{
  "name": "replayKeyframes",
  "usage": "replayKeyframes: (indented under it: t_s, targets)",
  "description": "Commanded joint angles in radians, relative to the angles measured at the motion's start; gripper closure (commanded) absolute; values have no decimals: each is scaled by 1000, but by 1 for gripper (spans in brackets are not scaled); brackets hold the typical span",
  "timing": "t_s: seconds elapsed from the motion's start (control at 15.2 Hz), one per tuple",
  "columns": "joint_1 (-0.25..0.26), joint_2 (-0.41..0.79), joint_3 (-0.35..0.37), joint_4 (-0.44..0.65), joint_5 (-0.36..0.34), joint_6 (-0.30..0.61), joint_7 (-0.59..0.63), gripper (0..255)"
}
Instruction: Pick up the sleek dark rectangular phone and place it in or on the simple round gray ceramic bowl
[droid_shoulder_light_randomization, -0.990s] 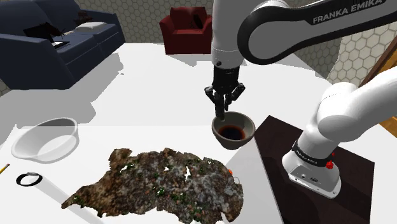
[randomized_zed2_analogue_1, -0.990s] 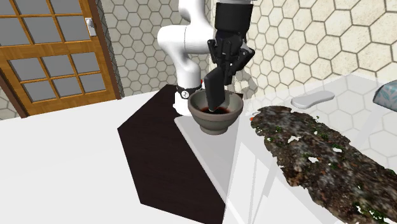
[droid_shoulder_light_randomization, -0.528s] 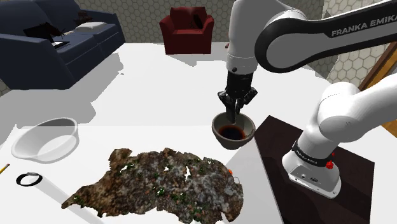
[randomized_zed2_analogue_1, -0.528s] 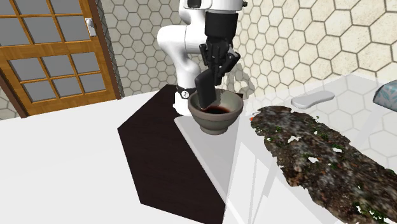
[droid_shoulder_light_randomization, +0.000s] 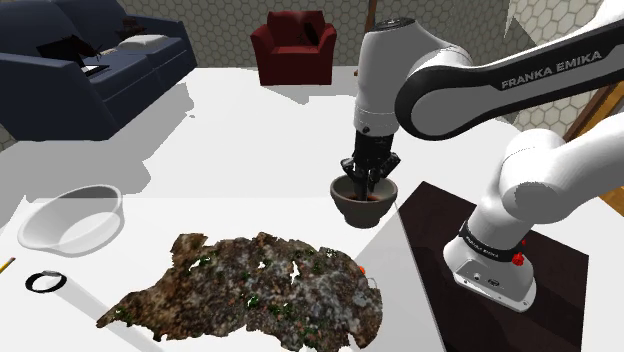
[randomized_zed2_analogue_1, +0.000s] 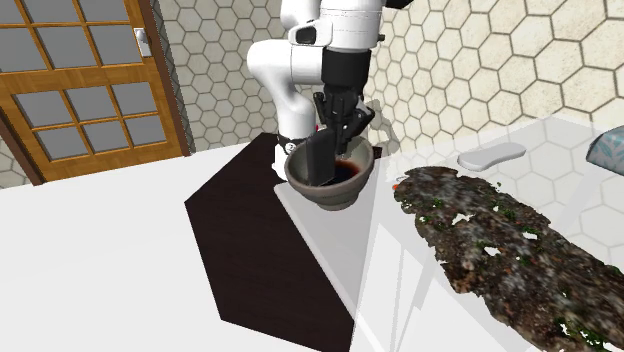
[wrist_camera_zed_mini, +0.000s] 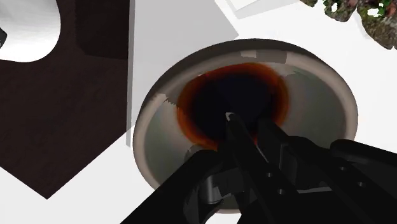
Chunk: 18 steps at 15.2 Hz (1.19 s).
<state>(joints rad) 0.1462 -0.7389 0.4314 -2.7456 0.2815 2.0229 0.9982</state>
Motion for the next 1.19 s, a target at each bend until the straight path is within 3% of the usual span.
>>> replayKeyframes:
  t_s: [0.0, 0.53, 0.59, 0.92, 1.12]
  targets:
    - [0, 17, 10, -21, 6, 33, 1, 255]
    - [0, 27, 16, -33, 10, 55, 1, 255]
    - [1, 28, 16, -34, 10, 56, 1, 0]
    - [0, 27, 16, -33, 10, 55, 1, 0]
    - [-4, -16, -13, 43, -12, -64, 2, 0]
